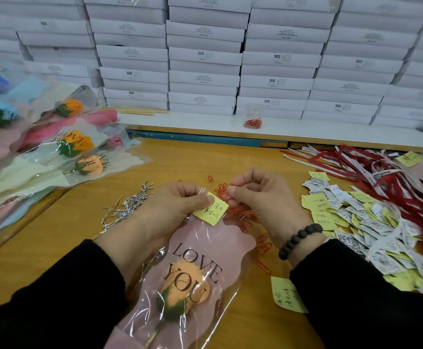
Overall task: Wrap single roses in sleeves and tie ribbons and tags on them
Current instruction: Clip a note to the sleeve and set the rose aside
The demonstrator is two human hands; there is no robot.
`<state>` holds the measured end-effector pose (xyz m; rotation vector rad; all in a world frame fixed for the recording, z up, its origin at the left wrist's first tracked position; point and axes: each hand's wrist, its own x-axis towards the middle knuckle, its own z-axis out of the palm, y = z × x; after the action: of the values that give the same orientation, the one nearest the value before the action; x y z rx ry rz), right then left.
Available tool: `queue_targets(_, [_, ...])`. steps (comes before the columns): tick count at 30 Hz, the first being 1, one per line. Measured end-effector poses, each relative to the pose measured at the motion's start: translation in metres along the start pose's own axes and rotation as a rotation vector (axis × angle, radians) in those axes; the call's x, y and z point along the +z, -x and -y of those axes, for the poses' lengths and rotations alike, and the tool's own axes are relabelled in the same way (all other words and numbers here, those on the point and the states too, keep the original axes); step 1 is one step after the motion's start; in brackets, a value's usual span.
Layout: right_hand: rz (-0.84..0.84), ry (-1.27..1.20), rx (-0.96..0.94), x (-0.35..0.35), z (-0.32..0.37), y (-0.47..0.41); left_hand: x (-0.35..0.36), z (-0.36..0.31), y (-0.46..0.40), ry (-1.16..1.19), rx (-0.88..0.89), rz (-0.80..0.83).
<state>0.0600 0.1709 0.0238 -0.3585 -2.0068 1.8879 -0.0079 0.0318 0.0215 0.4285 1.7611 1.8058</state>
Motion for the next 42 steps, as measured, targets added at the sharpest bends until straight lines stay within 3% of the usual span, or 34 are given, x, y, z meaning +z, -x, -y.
queue_targets(12, [0.029,0.089,-0.104,0.005,0.000,0.002,0.000,-0.001,0.001,-0.003,0.001,-0.002])
queue_targets(21, [0.026,0.094,-0.097,0.003,-0.002,0.002,0.001,-0.002,0.003,0.027,-0.011,-0.052])
queue_targets(42, [-0.021,0.118,-0.091,0.014,-0.008,0.005,0.001,-0.004,0.005,0.010,-0.009,-0.002])
